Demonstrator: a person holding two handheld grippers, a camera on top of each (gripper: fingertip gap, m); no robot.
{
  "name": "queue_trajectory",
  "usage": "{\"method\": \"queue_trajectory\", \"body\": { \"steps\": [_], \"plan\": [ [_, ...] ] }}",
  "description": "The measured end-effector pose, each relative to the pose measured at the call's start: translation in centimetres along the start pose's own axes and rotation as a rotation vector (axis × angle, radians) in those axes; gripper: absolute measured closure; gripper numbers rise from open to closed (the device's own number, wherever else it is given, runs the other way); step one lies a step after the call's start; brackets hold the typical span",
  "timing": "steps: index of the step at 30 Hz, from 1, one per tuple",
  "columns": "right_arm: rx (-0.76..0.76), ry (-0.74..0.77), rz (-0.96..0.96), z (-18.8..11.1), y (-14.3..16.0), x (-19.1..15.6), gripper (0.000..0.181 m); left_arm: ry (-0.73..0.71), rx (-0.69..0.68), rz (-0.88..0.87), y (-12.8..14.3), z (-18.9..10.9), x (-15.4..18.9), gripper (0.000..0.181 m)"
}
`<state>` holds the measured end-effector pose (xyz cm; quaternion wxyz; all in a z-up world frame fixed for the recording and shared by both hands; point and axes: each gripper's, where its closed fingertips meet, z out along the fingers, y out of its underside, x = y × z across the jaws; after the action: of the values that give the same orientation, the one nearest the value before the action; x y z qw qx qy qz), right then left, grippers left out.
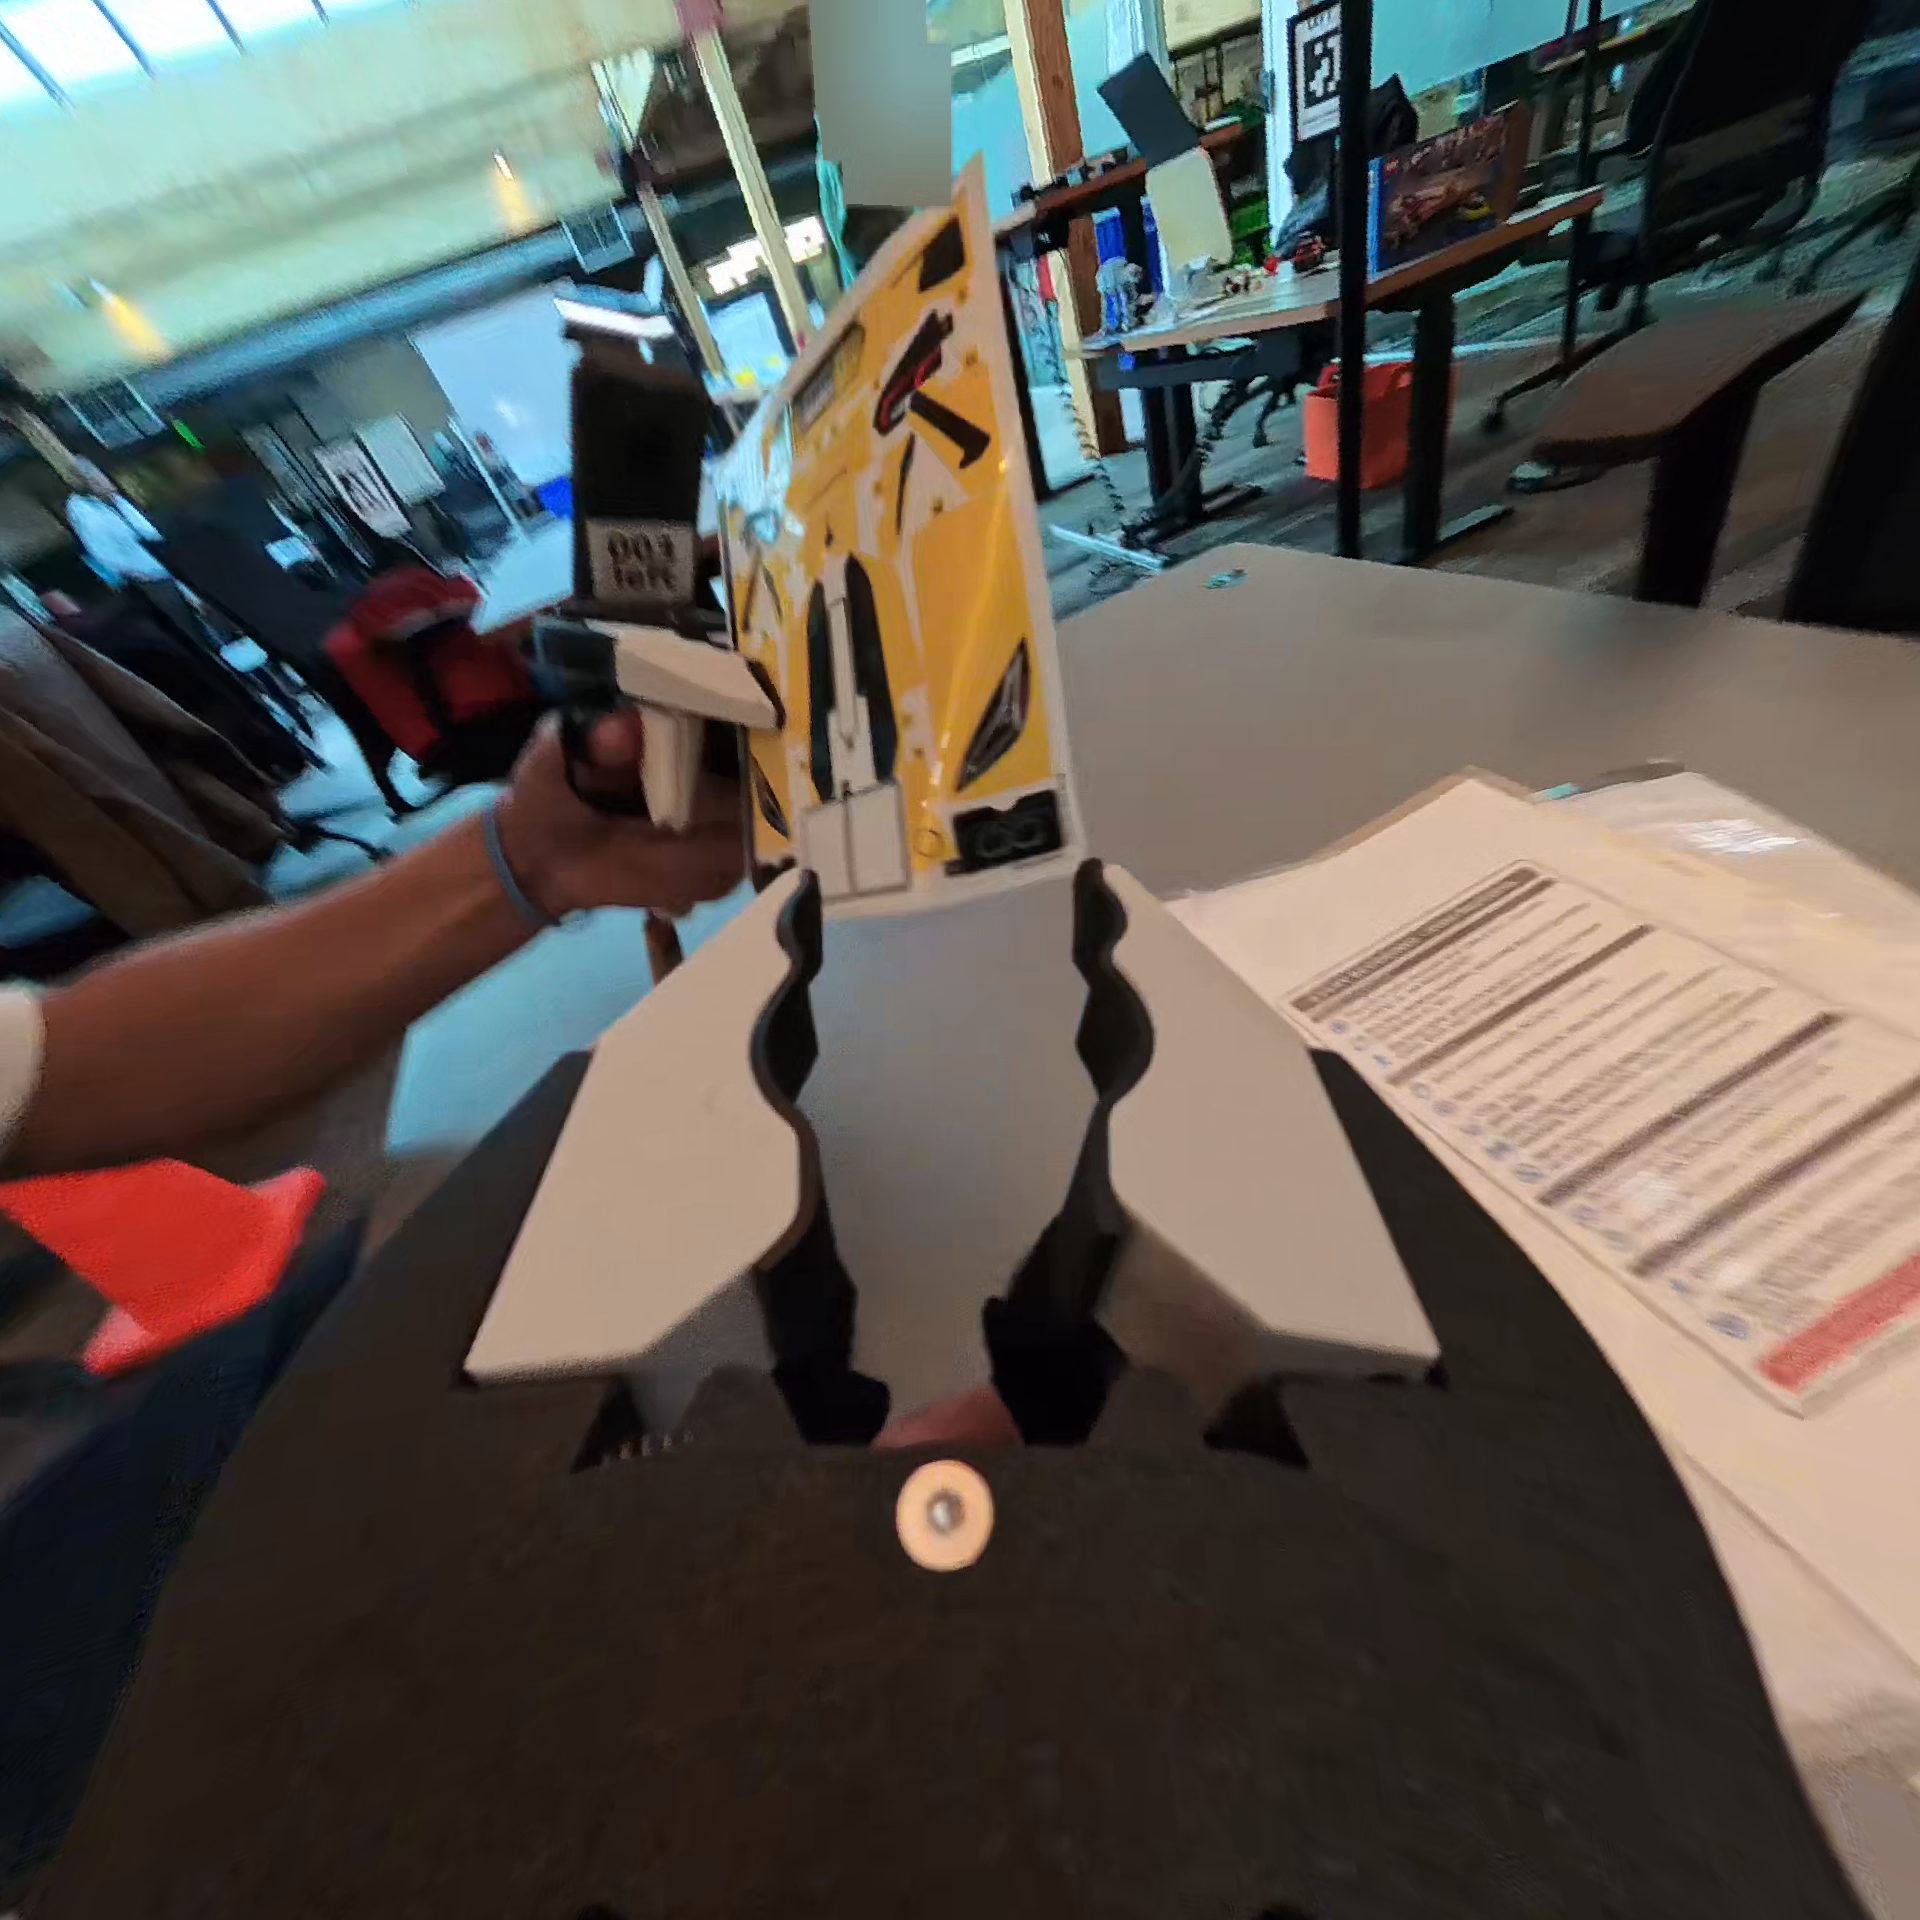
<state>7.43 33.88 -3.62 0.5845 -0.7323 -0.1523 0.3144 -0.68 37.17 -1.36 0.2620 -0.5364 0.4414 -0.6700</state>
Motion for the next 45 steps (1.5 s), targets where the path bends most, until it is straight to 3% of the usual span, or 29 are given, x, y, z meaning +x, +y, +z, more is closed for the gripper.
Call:
{"method": "queue_trajectory", "body": {
  "steps": [1, 5, 9, 13, 16, 19, 24, 29, 31, 37, 42, 45],
  "plan": [
    [-0.026, 0.023, -0.069, -0.8, -0.2, -0.5, 0.130, 0.017, -0.026, 0.018, -0.1, -0.7, 0.9, 0.181],
    [-0.054, 0.029, -0.201, -2.5, -1.8, -3.7, 0.125, 0.114, -0.094, 0.064, -0.5, -3.7, 4.9, 0.181],
    [-0.063, -0.264, -0.057, -0.9, -0.8, -10.2, 0.106, 0.246, -0.140, 0.097, 0.0, -5.5, 9.6, 0.181],
    [-0.074, -0.529, 0.098, 0.1, 0.9, -15.5, 0.112, 0.293, -0.169, 0.126, 1.0, -6.5, 12.8, 0.181],
    [-0.050, -0.604, 0.122, 0.2, 1.4, -17.4, 0.146, 0.268, -0.195, 0.149, 2.0, -6.9, 13.9, 0.181],
    [-0.071, -0.591, 0.093, 0.2, 2.4, -18.3, 0.179, 0.221, -0.217, 0.170, 3.0, -7.0, 14.3, 0.181],
    [-0.023, -0.328, 0.023, 0.8, 3.3, -15.8, 0.181, 0.014, -0.223, 0.252, 3.5, -7.9, 12.7, 0.181],
    [-0.024, -0.308, 0.030, 0.5, 4.5, -16.9, 0.180, -0.099, -0.198, 0.309, 4.1, -7.8, 12.2, 0.181],
    [0.017, -0.281, 0.024, 0.0, 4.4, -17.0, 0.172, -0.091, -0.136, 0.315, 3.8, -7.7, 12.9, 0.181],
    [0.252, -0.251, 0.094, 0.6, 3.7, -18.6, 0.133, 0.125, 0.086, 0.210, 3.2, -6.5, 17.2, 0.181],
    [0.536, -0.341, 0.126, -0.9, 1.0, -22.0, 0.140, 0.218, 0.193, 0.129, 3.8, -5.1, 18.9, 0.181],
    [0.580, -0.369, 0.135, -1.6, 0.1, -22.8, 0.157, 0.211, 0.199, 0.132, 4.8, -4.2, 18.9, 0.181]
  ]
}}
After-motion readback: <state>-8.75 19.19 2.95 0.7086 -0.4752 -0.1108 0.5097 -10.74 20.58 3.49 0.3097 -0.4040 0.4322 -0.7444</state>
